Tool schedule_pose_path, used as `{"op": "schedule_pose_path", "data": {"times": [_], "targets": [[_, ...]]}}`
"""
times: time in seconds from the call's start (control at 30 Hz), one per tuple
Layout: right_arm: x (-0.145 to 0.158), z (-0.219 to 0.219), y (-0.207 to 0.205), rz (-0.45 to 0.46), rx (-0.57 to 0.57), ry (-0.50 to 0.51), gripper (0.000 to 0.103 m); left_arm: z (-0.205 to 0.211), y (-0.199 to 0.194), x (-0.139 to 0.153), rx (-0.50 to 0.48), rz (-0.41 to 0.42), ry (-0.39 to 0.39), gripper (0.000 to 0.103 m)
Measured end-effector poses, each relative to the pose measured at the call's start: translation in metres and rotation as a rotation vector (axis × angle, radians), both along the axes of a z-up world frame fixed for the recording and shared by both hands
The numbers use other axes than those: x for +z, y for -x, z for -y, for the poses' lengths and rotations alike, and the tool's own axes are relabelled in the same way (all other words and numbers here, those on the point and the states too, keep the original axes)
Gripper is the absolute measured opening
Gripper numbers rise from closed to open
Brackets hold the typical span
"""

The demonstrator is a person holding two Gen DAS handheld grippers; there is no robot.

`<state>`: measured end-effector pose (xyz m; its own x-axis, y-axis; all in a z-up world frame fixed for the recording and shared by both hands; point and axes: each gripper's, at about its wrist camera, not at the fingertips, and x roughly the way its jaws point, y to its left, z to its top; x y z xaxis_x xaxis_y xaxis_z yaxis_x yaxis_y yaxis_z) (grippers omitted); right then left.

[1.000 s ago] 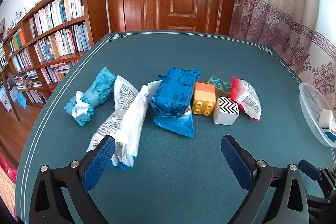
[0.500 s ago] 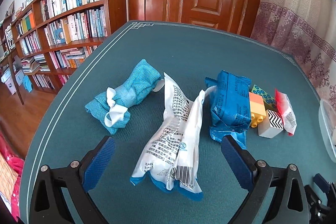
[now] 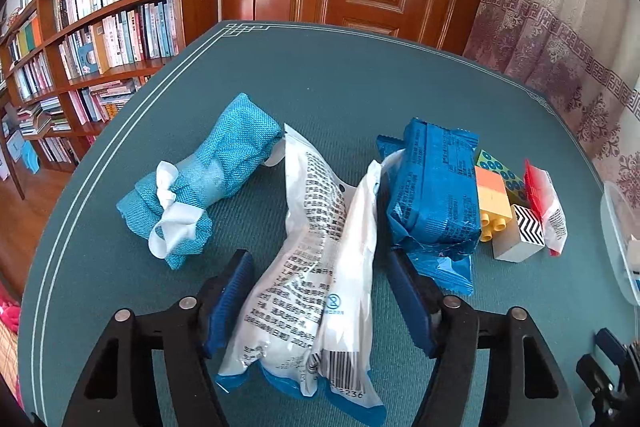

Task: Organize objects
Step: 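Grasp the white snack bag with the left gripper while the right gripper grasps the red-and-white packet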

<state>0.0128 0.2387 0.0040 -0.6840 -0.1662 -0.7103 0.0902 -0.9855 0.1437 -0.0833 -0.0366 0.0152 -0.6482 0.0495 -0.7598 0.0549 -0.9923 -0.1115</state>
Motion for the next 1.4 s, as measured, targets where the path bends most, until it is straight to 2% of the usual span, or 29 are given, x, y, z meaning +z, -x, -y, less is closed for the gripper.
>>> {"op": "schedule_pose_path", "data": {"times": [0.07,0.13,0.37,0.6,0.77,1.13,1.4], "targets": [[0.0,0.0,0.0,0.0,0.0,-0.005,0.073,-0.001,-0.001,0.001,-0.012,-0.009,-0.007,0.064],[0.0,0.001,0.0,0.001,0.0,-0.012,0.073,-0.001,-0.003,0.002,-0.025,-0.014,-0.017,0.052],[0.0,0.004,0.001,0.004,-0.001,-0.044,0.073,-0.003,-0.011,0.006,-0.044,-0.029,-0.035,0.051],[0.0,0.009,0.009,0.015,-0.004,-0.061,0.073,0.001,-0.029,0.026,-0.035,-0.098,-0.057,0.05],[0.008,0.018,0.026,0.029,0.014,-0.023,0.073,0.008,-0.033,0.033,-0.032,-0.118,-0.089,0.049],[0.04,0.035,0.094,-0.01,0.02,0.08,0.073,0.012,-0.032,0.022,-0.035,-0.067,-0.098,0.049],[0.035,0.042,0.136,0.011,0.007,0.105,0.073,0.012,-0.027,0.009,-0.024,-0.018,-0.093,0.049]]}}
